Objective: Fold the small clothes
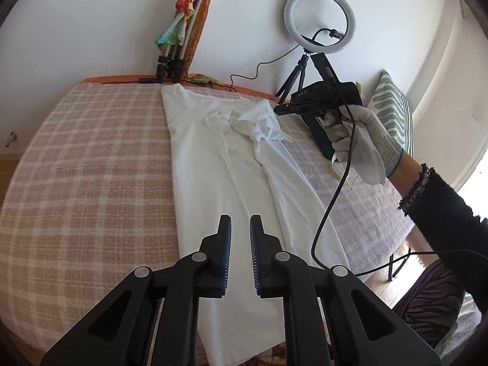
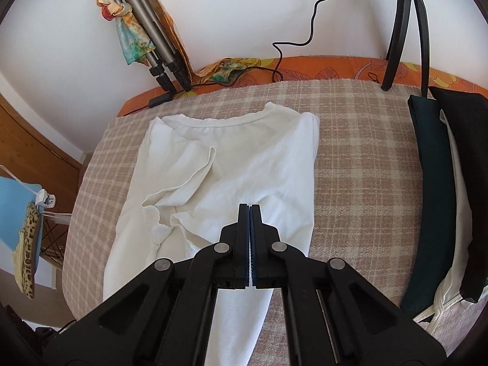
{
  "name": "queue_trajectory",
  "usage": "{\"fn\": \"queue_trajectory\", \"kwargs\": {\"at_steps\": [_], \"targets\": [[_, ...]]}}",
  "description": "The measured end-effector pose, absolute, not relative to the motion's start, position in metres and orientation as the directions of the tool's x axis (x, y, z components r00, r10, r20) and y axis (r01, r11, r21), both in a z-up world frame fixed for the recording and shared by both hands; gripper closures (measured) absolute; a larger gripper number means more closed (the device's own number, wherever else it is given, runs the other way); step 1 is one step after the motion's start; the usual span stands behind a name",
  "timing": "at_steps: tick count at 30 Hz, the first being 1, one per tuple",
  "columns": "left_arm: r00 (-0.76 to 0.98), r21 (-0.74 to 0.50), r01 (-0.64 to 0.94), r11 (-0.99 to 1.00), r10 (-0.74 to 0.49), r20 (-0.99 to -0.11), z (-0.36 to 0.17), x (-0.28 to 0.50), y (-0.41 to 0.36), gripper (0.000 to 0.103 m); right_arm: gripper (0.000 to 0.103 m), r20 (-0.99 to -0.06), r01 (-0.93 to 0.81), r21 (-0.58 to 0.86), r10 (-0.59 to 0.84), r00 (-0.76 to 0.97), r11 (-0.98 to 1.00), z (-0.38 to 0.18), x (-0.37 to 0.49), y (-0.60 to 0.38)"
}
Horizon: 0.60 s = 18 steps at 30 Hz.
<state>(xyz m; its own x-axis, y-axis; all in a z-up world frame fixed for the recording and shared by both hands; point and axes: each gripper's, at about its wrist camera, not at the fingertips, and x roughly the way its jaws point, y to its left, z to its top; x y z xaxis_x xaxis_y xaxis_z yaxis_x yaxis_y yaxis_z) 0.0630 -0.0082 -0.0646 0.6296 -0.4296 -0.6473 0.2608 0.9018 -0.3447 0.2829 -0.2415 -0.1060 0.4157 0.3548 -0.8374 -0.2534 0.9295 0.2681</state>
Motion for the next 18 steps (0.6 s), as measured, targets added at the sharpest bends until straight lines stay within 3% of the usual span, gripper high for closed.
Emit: {"fn": "queue_trajectory", "kwargs": {"at_steps": [1,2,3,5,7,8,9,10,18], "targets": [[0.629,-0.343,0.262,0.902,-0.429,-0.649,-0.065,0.063,-0.008,0.092,0.1,-0.849,-0.251,0.266,0.349,0.396,0.931,-0.111,0.285,-0.239],[0.626,-0.343,0.262,0.902,-0.429,-0.651,-0.066,0.063,-0.009,0.092,0.09,-0.86,-0.251,0.268,0.349,0.374,0.93,-0.117,0.286,-0.237],[0.624,-0.344,0.261,0.902,-0.429,-0.653,-0.067,0.063,-0.009,0.092,0.072,-0.864,-0.253,0.263,0.344,0.367,0.931,-0.121,0.286,-0.235],[0.622,-0.345,0.261,0.902,-0.43,-0.654,-0.067,0.063,-0.009,0.092,0.056,-0.873,-0.271,0.235,0.326,0.363,0.933,-0.128,0.284,-0.228],[0.622,-0.343,0.262,0.902,-0.43,-0.654,-0.067,0.063,-0.009,0.092,0.057,-0.889,-0.293,0.191,0.291,0.353,0.937,-0.133,0.282,-0.221],[0.622,-0.342,0.261,0.902,-0.429,-0.655,-0.067,0.064,-0.009,0.092,0.069,-0.895,-0.296,0.161,0.266,0.358,0.941,-0.135,0.281,-0.218],[0.621,-0.344,0.261,0.902,-0.43,-0.655,-0.067,0.064,-0.009,0.092,0.093,-0.898,-0.298,0.162,0.266,0.351,0.941,-0.137,0.281,-0.218],[0.621,-0.345,0.261,0.902,-0.43,-0.655,-0.067,0.064,-0.009,0.092,0.097,-0.896,-0.291,0.174,0.274,0.35,0.941,-0.137,0.282,-0.219],[0.614,-0.352,0.265,0.898,-0.438,-0.656,-0.069,0.064,-0.007,0.092,0.099,-0.824,-0.239,0.295,0.373,0.428,0.925,-0.104,0.29,-0.24]]}}
